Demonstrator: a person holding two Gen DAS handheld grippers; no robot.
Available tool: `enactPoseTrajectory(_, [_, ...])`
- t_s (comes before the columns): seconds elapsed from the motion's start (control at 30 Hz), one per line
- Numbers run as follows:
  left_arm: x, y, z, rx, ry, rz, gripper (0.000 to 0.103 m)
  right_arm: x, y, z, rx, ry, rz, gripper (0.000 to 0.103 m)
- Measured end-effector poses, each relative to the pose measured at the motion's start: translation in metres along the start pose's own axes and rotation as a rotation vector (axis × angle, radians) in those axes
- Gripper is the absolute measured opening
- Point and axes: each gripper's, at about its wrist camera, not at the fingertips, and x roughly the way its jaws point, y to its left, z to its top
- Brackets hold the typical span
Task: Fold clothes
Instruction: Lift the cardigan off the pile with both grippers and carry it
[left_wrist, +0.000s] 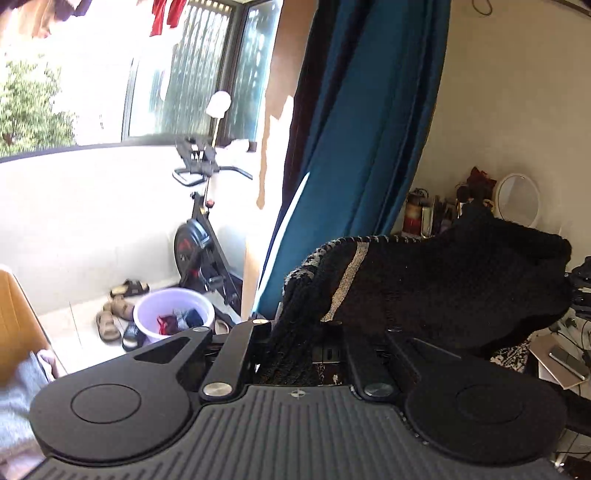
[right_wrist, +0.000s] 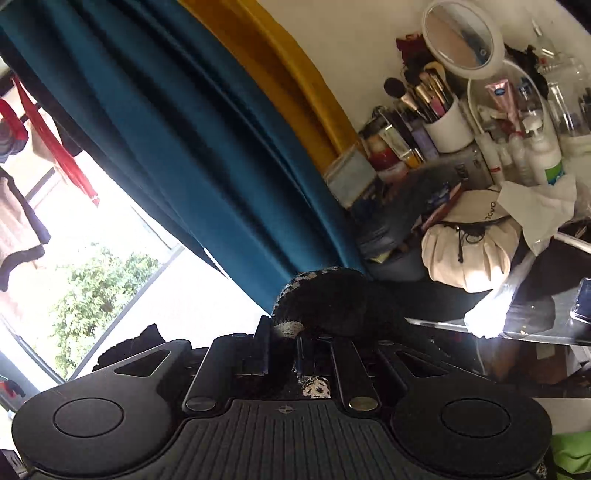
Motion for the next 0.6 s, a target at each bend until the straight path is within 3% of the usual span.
enactPoseTrajectory(0.13, [0.007,-0.007,-0.016,0.033,0.045,0.003,0.008,-0.008,-0.012,-0.024,0.034,0.027,-0.058,0.011])
enactPoseTrajectory(0.37, [0.02,-0.013,-0.064,0.072,0.21,-0.009,0.009,0.018,-0.08,-0.104,0.2,0.25,-0.271,0.011])
enactPoseTrajectory(0.47, [0.017,-0.013,-0.077,0.089,0.25,-0.019,0.009,0.024,-0.106,-0.131,0.311,0.309,-0.316,0.017])
enactPoseTrajectory(0.53, [0.015,-0.011,-0.082,0.077,0.267,-0.016,0.009,0.026,-0.119,-0.137,0.357,0.315,-0.32,0.025])
enactPoseTrajectory(0.6, [0.014,-0.006,-0.086,0.057,0.281,-0.011,0.009,0.027,-0.129,-0.141,0.387,0.315,-0.316,0.026])
